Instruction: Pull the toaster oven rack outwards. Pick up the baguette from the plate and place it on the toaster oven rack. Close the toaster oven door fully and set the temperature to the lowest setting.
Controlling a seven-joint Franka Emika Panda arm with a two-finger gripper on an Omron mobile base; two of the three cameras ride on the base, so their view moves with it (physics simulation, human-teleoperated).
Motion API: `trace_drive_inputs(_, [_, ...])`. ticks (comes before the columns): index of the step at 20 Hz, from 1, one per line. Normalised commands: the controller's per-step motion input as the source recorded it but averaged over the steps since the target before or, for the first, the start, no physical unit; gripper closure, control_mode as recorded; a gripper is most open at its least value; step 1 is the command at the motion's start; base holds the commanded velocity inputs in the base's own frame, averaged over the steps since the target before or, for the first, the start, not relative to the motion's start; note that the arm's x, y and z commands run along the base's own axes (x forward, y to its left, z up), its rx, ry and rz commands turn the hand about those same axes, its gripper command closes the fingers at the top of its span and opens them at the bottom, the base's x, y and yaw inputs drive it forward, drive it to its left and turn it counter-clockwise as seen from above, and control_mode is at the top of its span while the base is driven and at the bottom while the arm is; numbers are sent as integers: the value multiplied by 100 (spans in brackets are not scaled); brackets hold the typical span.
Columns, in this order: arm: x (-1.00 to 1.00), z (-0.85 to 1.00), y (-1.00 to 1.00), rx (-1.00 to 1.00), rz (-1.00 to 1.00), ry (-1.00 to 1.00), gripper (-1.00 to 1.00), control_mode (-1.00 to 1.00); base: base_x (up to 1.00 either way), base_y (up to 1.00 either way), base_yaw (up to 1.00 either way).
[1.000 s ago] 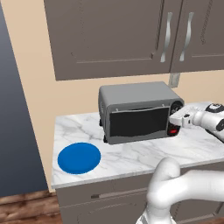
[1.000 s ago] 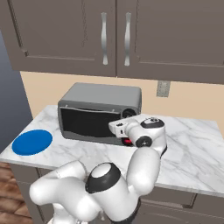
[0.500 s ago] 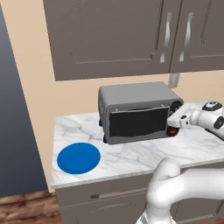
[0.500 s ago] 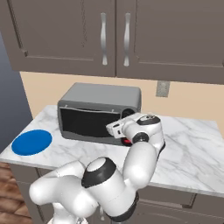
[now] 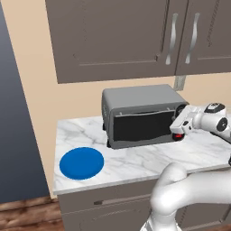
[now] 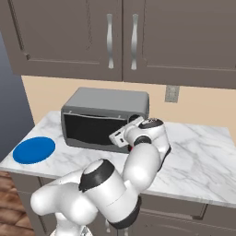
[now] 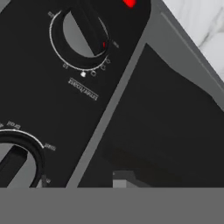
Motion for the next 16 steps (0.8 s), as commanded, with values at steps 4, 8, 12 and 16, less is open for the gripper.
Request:
trace_drive_inputs(4, [5,-33,-16,-55,75,11,100,-100,0,0,0])
trace_drive_inputs(8, [0,-31,-36,-49,70,12,100,-100,0,0,0])
trace_drive_inputs(12, [0,-31,-60,-40,66,12,100,-100,0,0,0])
trace_drive_inputs(16, [0,-39,-77,-36,60,17,100,-100,0,0,0])
